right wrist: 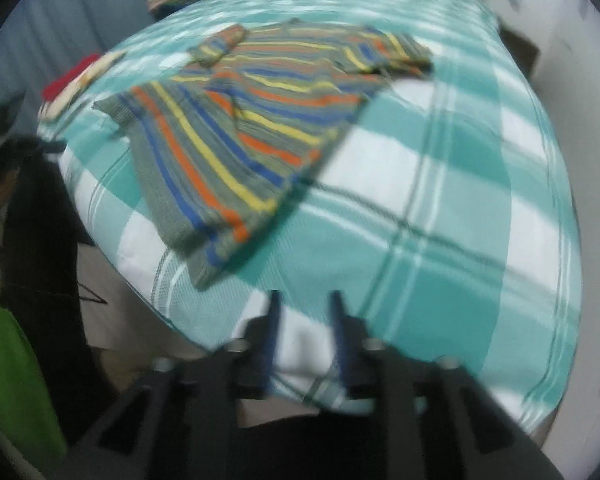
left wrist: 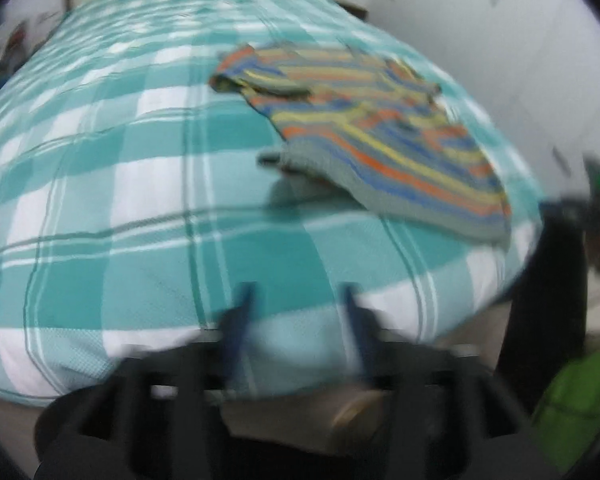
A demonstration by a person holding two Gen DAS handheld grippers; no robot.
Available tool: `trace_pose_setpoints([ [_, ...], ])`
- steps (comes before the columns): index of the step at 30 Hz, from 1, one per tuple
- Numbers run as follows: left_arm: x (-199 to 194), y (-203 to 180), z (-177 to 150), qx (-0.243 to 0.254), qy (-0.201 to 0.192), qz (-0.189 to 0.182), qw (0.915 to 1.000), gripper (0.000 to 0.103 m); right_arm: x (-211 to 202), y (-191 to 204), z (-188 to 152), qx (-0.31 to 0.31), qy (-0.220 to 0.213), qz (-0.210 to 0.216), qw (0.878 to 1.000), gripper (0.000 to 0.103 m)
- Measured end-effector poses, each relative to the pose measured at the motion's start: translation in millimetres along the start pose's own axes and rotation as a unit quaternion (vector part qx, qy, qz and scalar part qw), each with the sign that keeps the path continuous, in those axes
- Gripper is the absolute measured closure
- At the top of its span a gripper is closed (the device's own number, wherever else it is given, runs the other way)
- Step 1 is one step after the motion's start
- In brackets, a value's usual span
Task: Fold small clothes
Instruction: 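Grasp the sweater hem with both grippers and pull it straight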
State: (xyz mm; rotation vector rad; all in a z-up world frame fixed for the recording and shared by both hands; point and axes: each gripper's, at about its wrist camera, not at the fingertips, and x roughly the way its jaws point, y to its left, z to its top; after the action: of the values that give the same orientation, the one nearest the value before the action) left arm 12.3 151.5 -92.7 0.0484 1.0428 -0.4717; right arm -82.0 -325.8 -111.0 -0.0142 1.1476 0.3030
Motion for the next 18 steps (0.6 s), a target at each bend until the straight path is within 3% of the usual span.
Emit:
trace_pose_setpoints([
  [1, 2.0, 2.5, 7.4, -0.016, -0.016, -0.004, 0.9997, 0.026, -3.1, -5.7, -3.4, 0.027, -0.014, 0.014, 0.999, 0.05],
  [3, 9.5, 3.7, 16.8, -0.034, -0.025, -0.011, 0.999, 0.023, -0.9, -15.5, -7.6, 0.106, -0.038, 0.084, 0.99, 0.047],
  [6, 35.0, 6.3, 37.2, -0.042, -0.03, -0.022, 0.9984, 0.019, 29.3, -9.9, -12.5, 0.179, -0.026, 0.15, 0.972, 0.044],
  [9, 63.4, 3.9, 49.7, -0.001, -0.014, 0.021, 0.9997, 0.019, 58.9, 9.6, -7.1, 0.175, -0.013, 0.155, 0.972, 0.044],
  [11, 77.4, 6.6, 53.5, 0.002, -0.002, 0.025, 0.9997, 0.019, 68.7, 24.0, -0.1, 0.16, -0.024, 0.169, 0.972, 0.044],
  [12, 78.8, 9.5, 53.6, -0.001, 0.001, 0.024, 0.9997, 0.019, 77.4, 33.5, 4.2, 0.148, -0.019, 0.187, 0.971, 0.049],
  [13, 77.6, 11.4, 52.7, -0.006, 0.001, 0.024, 0.9997, 0.019, 84.0, 38.1, 7.0, 0.136, -0.011, 0.195, 0.971, 0.077],
  [14, 71.3, 12.7, 50.8, -0.012, -0.003, 0.02, 0.9997, 0.019, 86.6, 44.9, 8.8, 0.122, 0.002, 0.192, 0.974, 0.096],
  [18, 36.9, 13.6, 38.2, -0.018, -0.026, 0.004, 0.9995, 0.014, 40.4, 35.8, 3.0, 0.086, -0.008, 0.17, 0.982, 0.099],
])
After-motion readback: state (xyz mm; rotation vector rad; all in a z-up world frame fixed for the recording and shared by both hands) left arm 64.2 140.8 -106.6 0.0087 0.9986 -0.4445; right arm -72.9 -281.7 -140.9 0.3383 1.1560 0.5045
